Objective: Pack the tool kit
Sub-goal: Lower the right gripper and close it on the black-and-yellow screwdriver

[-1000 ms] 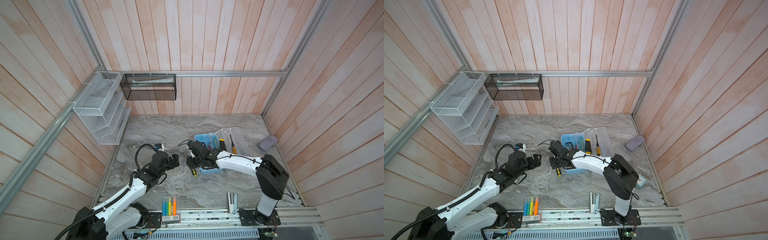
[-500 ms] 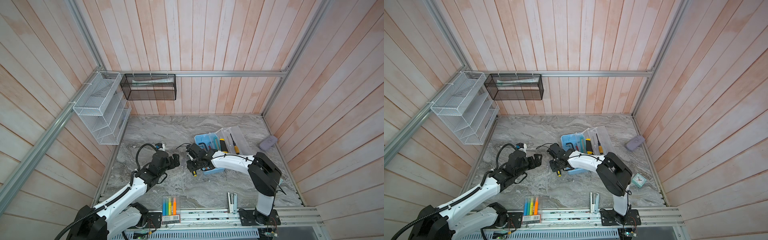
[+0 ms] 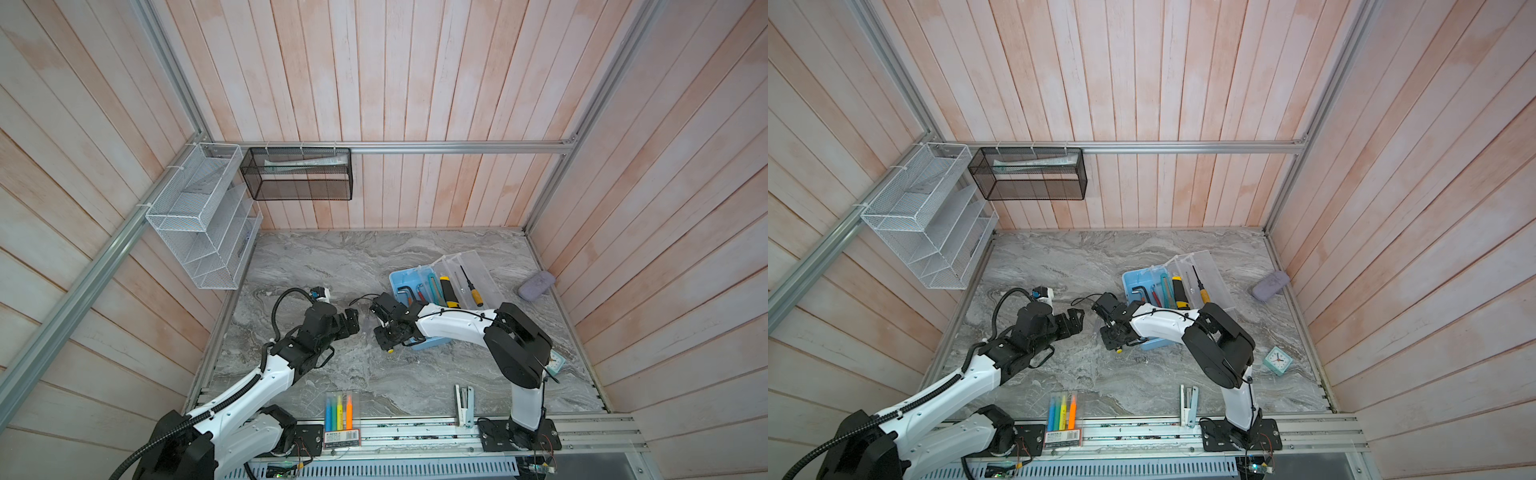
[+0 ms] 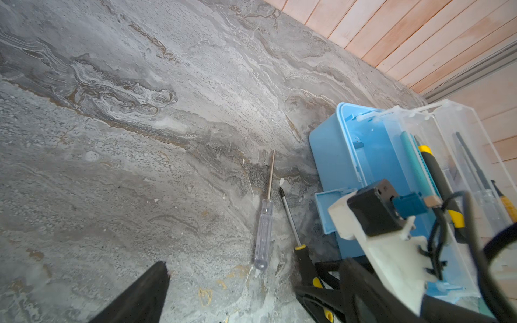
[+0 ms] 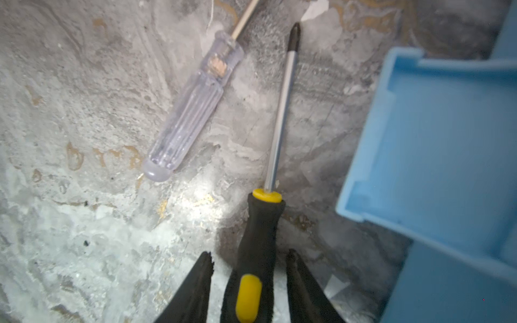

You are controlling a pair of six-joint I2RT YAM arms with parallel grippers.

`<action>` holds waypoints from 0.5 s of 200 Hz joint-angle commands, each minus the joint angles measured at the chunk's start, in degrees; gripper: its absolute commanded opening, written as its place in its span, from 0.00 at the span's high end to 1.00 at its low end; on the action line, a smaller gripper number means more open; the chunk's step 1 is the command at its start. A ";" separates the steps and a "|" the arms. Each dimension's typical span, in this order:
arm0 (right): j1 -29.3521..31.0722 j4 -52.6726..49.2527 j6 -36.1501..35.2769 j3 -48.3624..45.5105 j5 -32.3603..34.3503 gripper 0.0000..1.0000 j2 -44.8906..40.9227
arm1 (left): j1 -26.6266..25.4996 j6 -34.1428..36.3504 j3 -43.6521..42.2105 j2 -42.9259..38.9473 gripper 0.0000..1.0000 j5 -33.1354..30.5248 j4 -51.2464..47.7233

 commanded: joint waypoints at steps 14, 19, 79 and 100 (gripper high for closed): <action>0.76 -2.15 0.68 0.66 0.39 0.60 1.90 | 0.29 0.11 -0.82 -1.01 0.03 -0.38 0.72; 0.77 -2.15 0.68 0.60 0.34 0.61 1.94 | 0.29 0.04 -0.88 -1.01 0.03 -0.38 0.76; 1.13 -2.05 0.68 -0.02 0.96 0.70 2.56 | 0.29 -0.06 -0.62 -1.45 0.03 -0.38 0.91; 1.07 -1.98 0.86 -0.19 1.08 0.77 2.56 | 0.29 -0.14 -0.61 -1.65 0.03 -0.46 0.77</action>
